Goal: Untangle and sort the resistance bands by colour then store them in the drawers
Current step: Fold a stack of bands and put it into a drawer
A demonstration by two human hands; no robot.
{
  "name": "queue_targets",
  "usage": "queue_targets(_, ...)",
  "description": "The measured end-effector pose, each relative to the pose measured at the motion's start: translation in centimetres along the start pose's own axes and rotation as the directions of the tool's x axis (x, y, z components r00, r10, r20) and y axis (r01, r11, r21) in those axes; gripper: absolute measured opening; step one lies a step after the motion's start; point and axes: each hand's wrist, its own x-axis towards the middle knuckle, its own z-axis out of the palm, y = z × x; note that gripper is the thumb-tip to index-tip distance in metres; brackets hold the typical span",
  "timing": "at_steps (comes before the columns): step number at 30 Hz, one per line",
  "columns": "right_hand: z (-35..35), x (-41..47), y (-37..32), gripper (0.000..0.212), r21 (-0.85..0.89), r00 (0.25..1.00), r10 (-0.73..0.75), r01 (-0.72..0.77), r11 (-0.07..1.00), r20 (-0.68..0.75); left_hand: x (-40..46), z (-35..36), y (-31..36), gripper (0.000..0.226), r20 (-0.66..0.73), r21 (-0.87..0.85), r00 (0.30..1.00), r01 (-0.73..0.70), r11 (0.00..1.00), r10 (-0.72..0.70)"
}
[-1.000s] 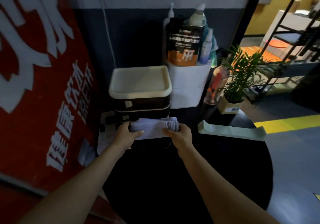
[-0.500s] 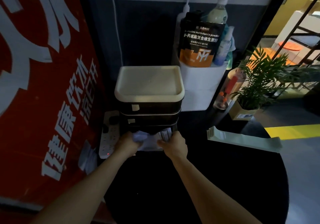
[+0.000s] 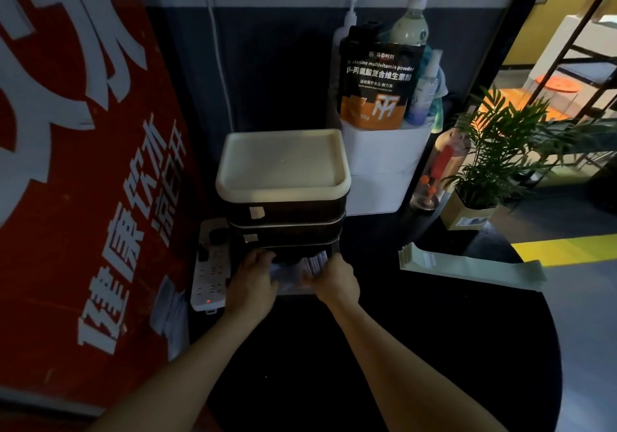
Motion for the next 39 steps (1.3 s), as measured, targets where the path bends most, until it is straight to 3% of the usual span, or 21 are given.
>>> queue_targets(3,-0.1,0.2,0.0,0.045,0.023,1.0,-0.025,0.025,0.999,-0.005,-1.2,0.6,0.8,0.037,0.042,-0.098,0.97,-0.235,0.967,0.24)
queue_targets(6,-0.6,0.2,0.3,0.038,0.049,0.997,-0.07,0.069,0.996,0.017,-1.9,1.6,0.9,0.051,0.134,-0.175,0.945,-0.273,0.946,0.297)
queue_targets(10,-2.2,0.2,1.5,0.022,0.023,0.986,-0.165,0.164,0.986,0.021,-1.6,2.6,0.5,0.067,0.15,-0.041,0.946,-0.283,0.958,0.286)
queue_targets(14,-3.4,0.4,3.9,0.018,0.053,0.97,-0.216,0.223,0.973,-0.108,-2.0,3.0,1.0,0.076,0.118,0.151,0.907,-0.42,0.895,0.405)
queue_targets(19,-2.7,0.0,6.1,0.033,0.111,0.977,-0.213,0.214,0.97,-0.029,-1.5,3.3,0.9,0.052,0.104,0.307,0.861,-0.504,0.807,0.498)
queue_targets(23,-1.7,0.1,6.6,0.051,0.187,0.965,-0.26,0.253,0.949,0.012,-1.7,3.4,0.8,0.06,0.14,0.338,0.859,-0.509,0.792,0.493)
queue_targets(31,-1.7,1.7,6.4,0.055,0.254,0.961,-0.269,0.276,0.927,-0.062,-0.3,3.1,1.7,0.079,0.146,0.272,0.874,-0.486,0.831,0.463)
queue_targets(34,-1.8,2.5,6.1,0.054,0.27,0.964,-0.261,0.266,0.926,-0.052,0.4,2.9,2.1,0.067,0.164,0.259,0.874,-0.486,0.835,0.457)
queue_targets(39,-1.5,3.7,5.2,0.042,0.262,0.959,-0.271,0.283,0.923,-0.08,2.0,2.3,2.0,0.068,0.116,0.268,0.883,-0.468,0.842,0.454)
